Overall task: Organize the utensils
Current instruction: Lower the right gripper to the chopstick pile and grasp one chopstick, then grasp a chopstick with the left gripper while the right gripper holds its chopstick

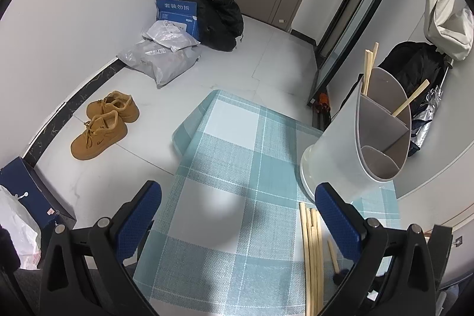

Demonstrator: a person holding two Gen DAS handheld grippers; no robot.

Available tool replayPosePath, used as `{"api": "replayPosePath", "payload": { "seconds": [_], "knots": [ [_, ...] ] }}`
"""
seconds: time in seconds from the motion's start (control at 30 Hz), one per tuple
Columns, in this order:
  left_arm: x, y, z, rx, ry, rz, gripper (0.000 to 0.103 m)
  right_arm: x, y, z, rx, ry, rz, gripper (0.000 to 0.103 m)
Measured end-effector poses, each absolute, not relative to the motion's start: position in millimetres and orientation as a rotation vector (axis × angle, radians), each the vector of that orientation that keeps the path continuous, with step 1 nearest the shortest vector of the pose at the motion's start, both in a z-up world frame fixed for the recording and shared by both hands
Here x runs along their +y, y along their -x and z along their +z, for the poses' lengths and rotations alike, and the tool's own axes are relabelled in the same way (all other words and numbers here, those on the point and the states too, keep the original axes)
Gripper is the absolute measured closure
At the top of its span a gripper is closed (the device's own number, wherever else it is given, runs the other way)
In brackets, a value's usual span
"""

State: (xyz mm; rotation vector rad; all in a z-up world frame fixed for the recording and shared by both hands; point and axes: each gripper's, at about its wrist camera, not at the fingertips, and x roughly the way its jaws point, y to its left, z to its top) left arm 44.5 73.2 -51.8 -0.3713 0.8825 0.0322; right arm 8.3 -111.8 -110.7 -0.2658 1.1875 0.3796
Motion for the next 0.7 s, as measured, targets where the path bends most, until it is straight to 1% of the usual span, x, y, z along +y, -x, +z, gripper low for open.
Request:
{"api": "replayPosePath", "payload": {
  "seconds": [0.17,0.3,0.47,0.53,0.57,0.7],
  "knots": [
    [72,-46,-52,0.887,0.371,0.034,0.001,-123,-6,-108,1.207,0.252,0.393,0.097],
    [73,-46,-54,0.901,0.364,0.041,0.001,-118,-17,-109,1.195,0.24,0.395,0.094],
    [72,-46,-56,0.891,0.356,0.043,0.001,-105,-32,-110,1.194,0.196,0.362,0.093],
    [68,-48,-58,0.903,0.333,0.039,0.001,-101,-36,-110,1.184,0.188,0.365,0.095],
    [65,-49,-60,0.912,0.322,0.037,0.001,-101,-36,-110,1.176,0.191,0.369,0.099],
    [49,-53,-71,0.968,0.286,0.002,0.001,-109,-39,-107,1.172,0.147,0.404,0.099]
  ]
}}
